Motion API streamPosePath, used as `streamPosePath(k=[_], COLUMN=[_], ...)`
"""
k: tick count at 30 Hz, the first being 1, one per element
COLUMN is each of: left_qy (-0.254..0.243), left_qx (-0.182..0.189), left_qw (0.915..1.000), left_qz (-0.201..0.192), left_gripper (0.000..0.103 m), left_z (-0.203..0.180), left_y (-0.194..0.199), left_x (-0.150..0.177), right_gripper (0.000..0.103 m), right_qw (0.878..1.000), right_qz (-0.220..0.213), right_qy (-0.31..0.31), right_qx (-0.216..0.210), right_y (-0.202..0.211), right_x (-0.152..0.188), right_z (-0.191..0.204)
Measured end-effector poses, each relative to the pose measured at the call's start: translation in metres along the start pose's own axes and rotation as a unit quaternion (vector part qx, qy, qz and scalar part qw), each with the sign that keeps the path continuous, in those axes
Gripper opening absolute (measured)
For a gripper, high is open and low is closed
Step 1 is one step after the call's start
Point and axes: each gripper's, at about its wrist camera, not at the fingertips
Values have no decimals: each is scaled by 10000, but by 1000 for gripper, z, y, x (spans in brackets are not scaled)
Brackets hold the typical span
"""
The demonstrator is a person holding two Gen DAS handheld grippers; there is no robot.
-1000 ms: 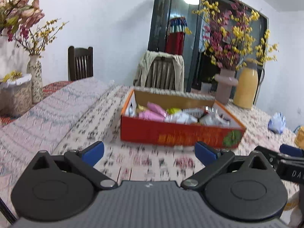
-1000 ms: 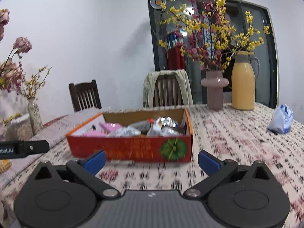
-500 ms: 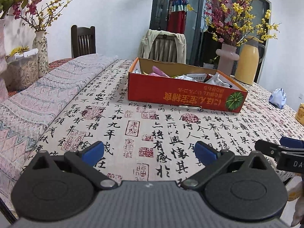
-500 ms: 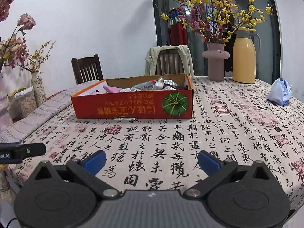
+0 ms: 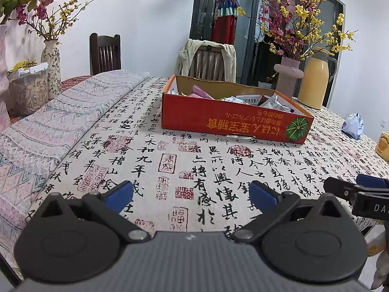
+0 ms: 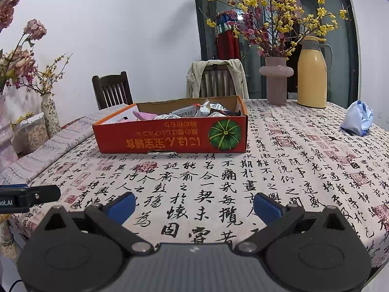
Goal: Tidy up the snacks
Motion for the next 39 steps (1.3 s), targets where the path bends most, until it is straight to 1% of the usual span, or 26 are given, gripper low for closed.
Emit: streamPosePath(k=[39], left_qy=[12], left_qx=[10], left_qw=[10000], left_qz=[9], left_gripper=[103], left_z=[-1], left_y=[-1], left_x=[3], right_gripper=[103], right_qw=[10000], right_qz=[17], right_qy=[2], right_qx=[-6], right_y=[-1], right_x=[3], right_z=[1])
Point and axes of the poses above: each gripper's, at about its wrist camera, not at the fingertips, and y roughly against the way its jaws point, z to its left, x to its underside, and after that the axes turned 11 degrees about -x, right-handed
